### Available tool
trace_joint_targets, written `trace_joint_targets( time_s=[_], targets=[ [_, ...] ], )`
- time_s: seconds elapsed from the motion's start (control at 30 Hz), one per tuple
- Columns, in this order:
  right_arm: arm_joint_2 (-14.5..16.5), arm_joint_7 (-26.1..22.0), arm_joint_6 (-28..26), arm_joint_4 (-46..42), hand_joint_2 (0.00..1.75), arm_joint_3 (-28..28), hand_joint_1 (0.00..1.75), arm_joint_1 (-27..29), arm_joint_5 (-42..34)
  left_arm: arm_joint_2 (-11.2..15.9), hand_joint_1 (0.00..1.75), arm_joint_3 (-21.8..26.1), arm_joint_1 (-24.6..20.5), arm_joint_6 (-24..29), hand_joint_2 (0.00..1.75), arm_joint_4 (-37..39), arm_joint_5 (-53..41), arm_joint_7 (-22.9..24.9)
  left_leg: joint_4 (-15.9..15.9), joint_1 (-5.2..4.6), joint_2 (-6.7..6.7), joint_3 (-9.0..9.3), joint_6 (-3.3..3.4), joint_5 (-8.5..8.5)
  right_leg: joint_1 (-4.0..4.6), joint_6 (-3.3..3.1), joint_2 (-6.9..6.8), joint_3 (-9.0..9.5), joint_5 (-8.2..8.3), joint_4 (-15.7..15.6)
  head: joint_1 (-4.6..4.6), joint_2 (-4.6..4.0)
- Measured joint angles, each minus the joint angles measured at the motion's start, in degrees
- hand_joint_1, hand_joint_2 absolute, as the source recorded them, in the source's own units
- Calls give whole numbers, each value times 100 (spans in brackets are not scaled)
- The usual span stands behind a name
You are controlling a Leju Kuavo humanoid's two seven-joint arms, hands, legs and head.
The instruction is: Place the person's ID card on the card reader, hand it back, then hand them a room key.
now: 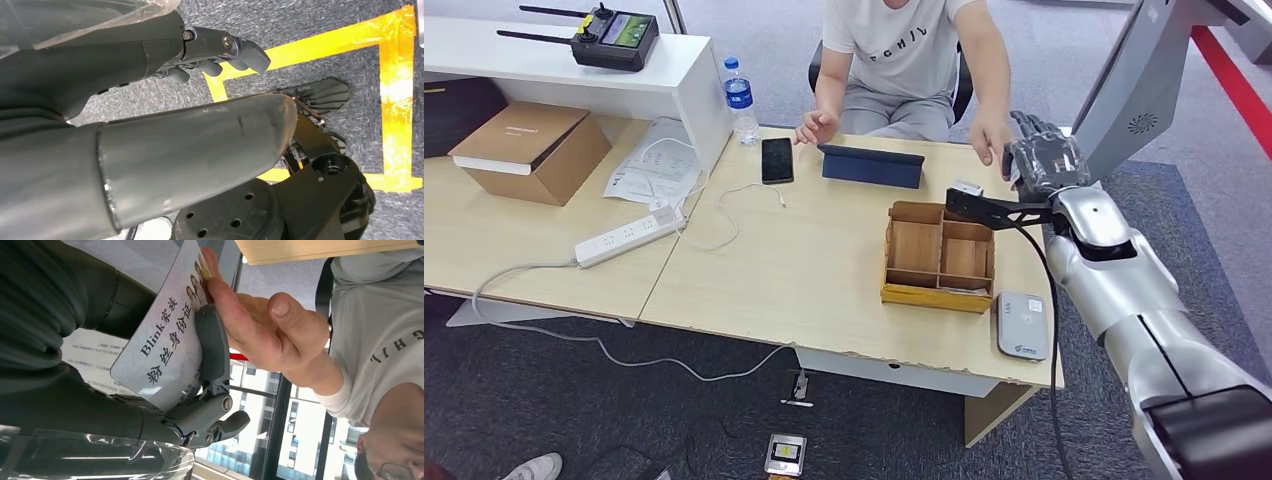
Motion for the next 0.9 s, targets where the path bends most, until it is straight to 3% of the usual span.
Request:
trace_joint_targets(
  time_s=[0.2,0.23,0.33,0.37,0.53,0.9],
  targets=[
    [-28,18,-167,6,175,2,175,39,8,0,0,0,0,18,0,0,21,57,0,0,0,-3,0,0,0,0,0,-3,0,0,0,0],
    [-31,20,-170,6,175,2,131,42,8,0,0,0,0,18,0,0,22,57,0,0,0,-3,0,0,0,0,0,-4,0,0,-1,0],
    [-39,19,-171,6,44,3,0,50,5,0,0,0,0,18,0,0,23,58,0,0,1,-4,0,0,0,0,0,-5,0,0,-1,0],
    [-42,-8,-161,6,0,3,0,54,-10,0,0,0,-1,18,0,0,23,58,0,0,1,-4,0,0,0,0,0,-5,0,0,-1,0],
    [-55,-169,109,8,0,4,0,71,-128,0,0,0,-1,17,0,0,44,79,0,0,2,-3,0,0,1,-1,1,-5,1,0,0,0],
    [-138,-131,63,6,0,4,0,78,8,0,0,-5,-1,33,0,0,7,96,0,0,2,-4,0,1,0,-2,1,-6,2,0,0,0]
  ],
)
